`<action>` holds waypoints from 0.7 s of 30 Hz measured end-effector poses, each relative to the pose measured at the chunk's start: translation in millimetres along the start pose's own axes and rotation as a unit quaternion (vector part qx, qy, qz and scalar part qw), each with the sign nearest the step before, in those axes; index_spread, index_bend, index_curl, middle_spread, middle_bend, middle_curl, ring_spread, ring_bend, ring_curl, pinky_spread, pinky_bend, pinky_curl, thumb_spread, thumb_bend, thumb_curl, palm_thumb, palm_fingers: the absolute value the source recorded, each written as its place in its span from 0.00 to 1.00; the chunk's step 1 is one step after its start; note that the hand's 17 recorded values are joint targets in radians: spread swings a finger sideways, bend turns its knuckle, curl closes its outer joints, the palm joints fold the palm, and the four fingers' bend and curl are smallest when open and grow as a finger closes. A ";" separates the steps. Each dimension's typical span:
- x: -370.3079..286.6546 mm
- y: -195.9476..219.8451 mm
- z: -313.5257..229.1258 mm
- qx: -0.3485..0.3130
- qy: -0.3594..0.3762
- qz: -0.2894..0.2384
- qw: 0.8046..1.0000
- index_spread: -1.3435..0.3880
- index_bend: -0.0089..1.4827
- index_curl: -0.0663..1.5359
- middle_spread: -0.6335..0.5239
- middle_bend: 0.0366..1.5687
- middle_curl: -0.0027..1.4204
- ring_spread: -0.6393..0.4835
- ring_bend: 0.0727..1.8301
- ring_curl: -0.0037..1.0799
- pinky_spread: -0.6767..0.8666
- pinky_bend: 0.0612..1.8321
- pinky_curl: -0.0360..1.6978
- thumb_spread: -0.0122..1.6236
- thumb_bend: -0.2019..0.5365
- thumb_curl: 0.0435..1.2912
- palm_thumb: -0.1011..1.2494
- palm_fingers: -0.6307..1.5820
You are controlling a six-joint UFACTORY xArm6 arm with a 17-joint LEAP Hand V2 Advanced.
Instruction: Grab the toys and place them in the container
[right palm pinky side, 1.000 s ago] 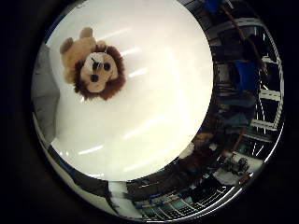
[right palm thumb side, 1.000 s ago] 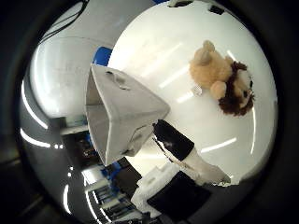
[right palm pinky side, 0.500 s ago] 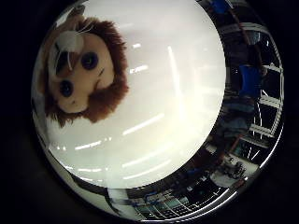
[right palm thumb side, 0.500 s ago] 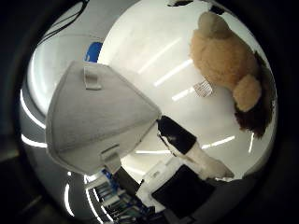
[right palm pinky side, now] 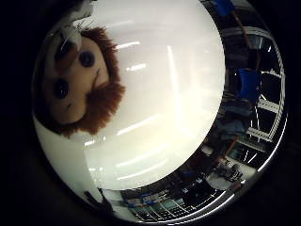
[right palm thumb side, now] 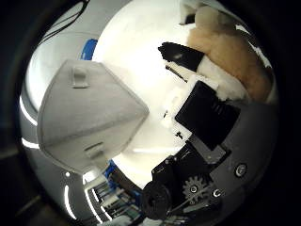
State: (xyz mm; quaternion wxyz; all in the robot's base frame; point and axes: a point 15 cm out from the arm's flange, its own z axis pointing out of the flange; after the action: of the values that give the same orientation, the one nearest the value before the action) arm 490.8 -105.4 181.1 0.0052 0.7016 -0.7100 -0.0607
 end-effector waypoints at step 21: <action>-53.3 120.4 -218.0 0.064 0.013 -0.035 0.997 0.63 0.73 0.54 0.42 0.85 0.53 0.36 0.73 0.67 0.31 0.72 0.49 0.69 0.26 0.45 0.84 0.78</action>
State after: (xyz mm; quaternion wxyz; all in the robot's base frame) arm 391.9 -68.5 412.9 -0.0326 0.7253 -0.6876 -0.0062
